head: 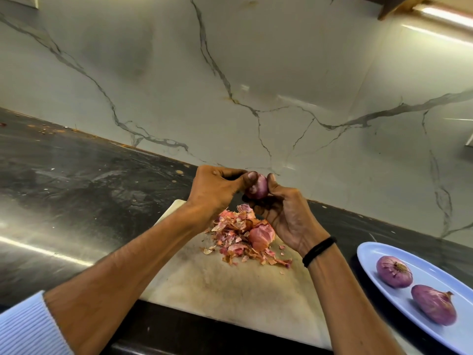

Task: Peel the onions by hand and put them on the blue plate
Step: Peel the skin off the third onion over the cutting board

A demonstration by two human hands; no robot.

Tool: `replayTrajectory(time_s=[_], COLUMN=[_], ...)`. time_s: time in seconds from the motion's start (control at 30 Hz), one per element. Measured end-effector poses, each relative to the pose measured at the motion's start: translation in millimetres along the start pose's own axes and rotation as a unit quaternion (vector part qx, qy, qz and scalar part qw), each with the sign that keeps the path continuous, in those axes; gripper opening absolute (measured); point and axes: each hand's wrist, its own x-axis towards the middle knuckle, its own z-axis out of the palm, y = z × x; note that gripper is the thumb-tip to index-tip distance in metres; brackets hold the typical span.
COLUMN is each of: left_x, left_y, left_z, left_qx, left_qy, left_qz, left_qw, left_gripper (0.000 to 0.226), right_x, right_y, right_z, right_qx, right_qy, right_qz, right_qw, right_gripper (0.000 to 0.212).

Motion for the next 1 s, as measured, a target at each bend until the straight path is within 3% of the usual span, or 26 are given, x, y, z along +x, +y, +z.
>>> replayTrajectory(time_s=[0.2,0.37,0.6,1.0], left_x=[3,5,2,-1], left_y=[-10,-8,1,0], left_z=[1,-2,-3,-2], left_qx=[0.008,0.042,-0.007,0.001], left_qy=[0.042,0.013,-0.032,-0.014], left_qz=[-0.005,0.020,0.020,0.004], left_qw=[0.999,0.999,0.999,1.000], left_gripper=[0.020,0.025,0.027,0.028], right_x=[0,2,2,4], right_y=[3,1,-3,1], right_z=[0,-3,-5,-5], right_qx=[0.004,-0.011,-0.009,-0.044], right_qy=[0.034,0.051,0.051,0.050], right_qz=[0.009,0.007,-0.004,-0.010], right_qw=[0.999,0.999,0.999,0.998], right_gripper=[0.042,0.042,0.044,0.045])
